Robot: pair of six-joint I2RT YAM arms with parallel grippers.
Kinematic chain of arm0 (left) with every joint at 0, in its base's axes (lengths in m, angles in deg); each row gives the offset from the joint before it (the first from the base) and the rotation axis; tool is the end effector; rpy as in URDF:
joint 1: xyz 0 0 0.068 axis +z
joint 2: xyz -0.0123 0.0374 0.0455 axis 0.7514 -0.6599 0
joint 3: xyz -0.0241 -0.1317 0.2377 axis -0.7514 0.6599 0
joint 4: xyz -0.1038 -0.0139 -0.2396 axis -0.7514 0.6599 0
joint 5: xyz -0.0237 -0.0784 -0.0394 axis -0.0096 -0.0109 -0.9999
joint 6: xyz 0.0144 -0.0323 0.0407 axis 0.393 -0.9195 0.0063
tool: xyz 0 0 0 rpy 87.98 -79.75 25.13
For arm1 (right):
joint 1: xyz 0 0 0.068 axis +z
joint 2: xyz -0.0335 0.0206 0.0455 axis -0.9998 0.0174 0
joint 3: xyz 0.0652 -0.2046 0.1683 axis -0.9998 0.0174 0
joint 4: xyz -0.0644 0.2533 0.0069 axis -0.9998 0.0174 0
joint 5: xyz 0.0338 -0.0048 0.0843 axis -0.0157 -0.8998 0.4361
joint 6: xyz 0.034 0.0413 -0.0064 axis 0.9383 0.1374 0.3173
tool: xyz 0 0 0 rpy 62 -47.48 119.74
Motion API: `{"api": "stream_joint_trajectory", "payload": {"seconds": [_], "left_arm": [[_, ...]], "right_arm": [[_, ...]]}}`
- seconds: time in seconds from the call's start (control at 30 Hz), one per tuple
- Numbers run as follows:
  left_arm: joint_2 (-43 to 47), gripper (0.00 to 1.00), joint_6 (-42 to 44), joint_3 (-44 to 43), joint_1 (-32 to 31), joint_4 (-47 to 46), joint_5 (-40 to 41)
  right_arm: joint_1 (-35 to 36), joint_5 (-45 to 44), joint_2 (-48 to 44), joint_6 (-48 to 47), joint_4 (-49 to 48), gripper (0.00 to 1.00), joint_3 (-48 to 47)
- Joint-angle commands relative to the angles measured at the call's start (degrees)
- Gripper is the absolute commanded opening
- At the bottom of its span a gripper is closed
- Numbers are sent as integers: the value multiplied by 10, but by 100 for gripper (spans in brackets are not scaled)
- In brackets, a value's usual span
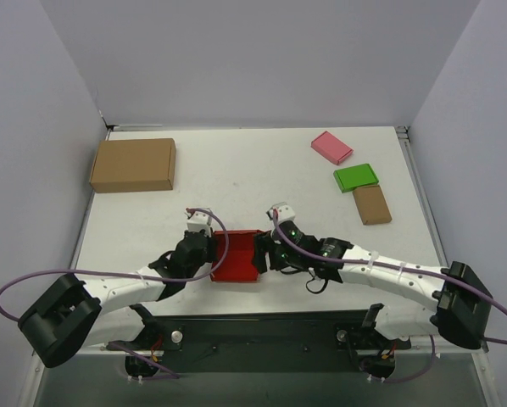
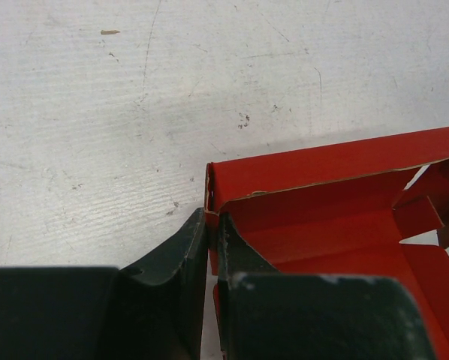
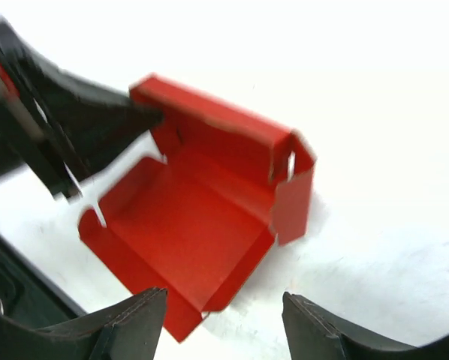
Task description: Fold the paper box
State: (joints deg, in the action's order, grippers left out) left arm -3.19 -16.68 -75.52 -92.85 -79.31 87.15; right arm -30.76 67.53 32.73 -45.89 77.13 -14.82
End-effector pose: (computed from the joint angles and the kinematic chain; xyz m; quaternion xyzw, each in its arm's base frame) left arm 0.1647 -0.1406 0.1572 0.0336 0.8508 -0.1468 0.5035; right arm 0.1462 0.2340 0.2379 -0.1861 0.8497 0.3412 0.3563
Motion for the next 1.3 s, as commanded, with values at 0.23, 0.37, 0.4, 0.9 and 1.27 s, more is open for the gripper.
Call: {"api": "stream_joint_trajectory", "payload": {"seconds": [0.23, 0.37, 0.4, 0.9, 1.27], "left_arm": [[-16, 0, 6, -24, 4, 28, -4], [-19, 0, 6, -27, 4, 31, -6], [-19, 0, 4, -27, 4, 31, -6], [-34, 0, 5, -32, 4, 28, -5], [-50, 0, 25, -60, -2, 49, 8]], "right_arm": [[-45, -85, 42, -45, 50, 60, -72], [-30, -92, 82, -57, 27, 57, -86], [-30, -99, 98, -56, 26, 57, -89], [-22, -171, 164, -38, 27, 13, -118], [20, -178, 183, -40, 60, 0, -173]]}}
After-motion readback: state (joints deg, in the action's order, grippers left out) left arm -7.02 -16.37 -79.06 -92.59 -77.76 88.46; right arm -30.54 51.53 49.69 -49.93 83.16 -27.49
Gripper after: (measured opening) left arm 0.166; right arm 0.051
